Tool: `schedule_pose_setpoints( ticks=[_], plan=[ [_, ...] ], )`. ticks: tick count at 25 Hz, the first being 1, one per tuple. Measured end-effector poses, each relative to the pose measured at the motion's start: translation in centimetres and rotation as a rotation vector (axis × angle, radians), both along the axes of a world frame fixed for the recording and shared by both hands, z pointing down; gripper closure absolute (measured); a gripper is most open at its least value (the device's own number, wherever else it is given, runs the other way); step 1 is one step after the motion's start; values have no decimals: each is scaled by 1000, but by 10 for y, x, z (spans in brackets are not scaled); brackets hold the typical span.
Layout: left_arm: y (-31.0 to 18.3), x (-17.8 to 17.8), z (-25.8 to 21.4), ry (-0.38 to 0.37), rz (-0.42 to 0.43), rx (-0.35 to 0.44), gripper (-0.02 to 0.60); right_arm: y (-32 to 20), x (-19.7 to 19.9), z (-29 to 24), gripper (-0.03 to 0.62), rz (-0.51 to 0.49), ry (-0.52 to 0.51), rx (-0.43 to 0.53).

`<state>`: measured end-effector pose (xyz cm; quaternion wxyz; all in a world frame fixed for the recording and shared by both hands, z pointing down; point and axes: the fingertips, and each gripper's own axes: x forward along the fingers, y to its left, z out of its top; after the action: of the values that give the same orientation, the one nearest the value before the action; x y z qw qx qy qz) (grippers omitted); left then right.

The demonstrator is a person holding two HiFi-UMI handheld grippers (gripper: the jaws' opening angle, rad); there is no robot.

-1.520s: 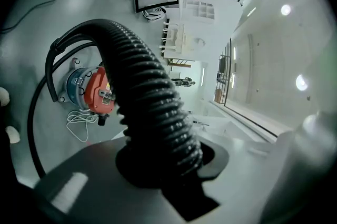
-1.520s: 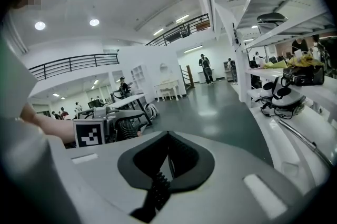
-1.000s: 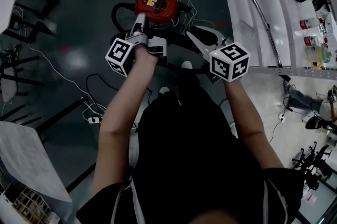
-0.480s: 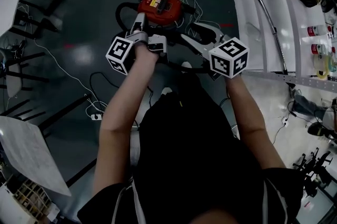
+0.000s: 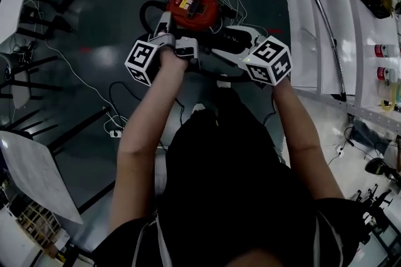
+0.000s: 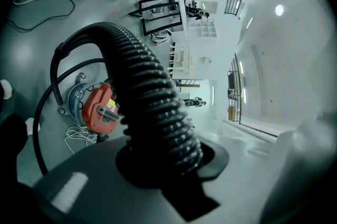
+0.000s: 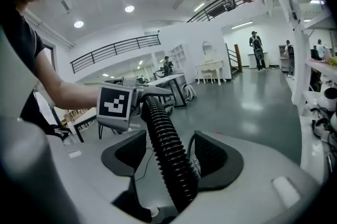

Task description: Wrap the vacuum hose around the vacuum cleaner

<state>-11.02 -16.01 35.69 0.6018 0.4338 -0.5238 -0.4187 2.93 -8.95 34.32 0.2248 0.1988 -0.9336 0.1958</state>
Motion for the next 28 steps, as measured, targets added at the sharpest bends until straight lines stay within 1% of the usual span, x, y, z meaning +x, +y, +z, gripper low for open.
schedule_pose_setpoints(
  ticks=[5,9,12,16,18,20,22,26,28],
  plan=[
    [-14,7,3,-39,-28,-12,488,-22,6,15,321,-68,39,-4],
    [-22,16,6,-88,-27,-27,488,-33,12,26,315,-107,64,-3],
    [-24,19,10,-103,-30,-38,488,-37,14,33,307,-134,71,-13],
    [-28,21,17,-104,-37,-54,489,-37,12,46,309,-228,151,18],
    [-30,24,19,-98,-26,-56,489,-38,7,51,328,-267,172,43],
    [-30,25,21,-92,-14,-51,488,-36,0,53,352,-312,172,44],
    [-28,23,23,-86,-13,-47,488,-30,-7,55,395,-369,176,43],
    [-27,20,29,-69,-20,-46,486,-22,-11,60,438,-464,183,6],
    [-26,21,32,-57,-15,-48,486,-20,-10,62,443,-492,179,-16]
  ],
)
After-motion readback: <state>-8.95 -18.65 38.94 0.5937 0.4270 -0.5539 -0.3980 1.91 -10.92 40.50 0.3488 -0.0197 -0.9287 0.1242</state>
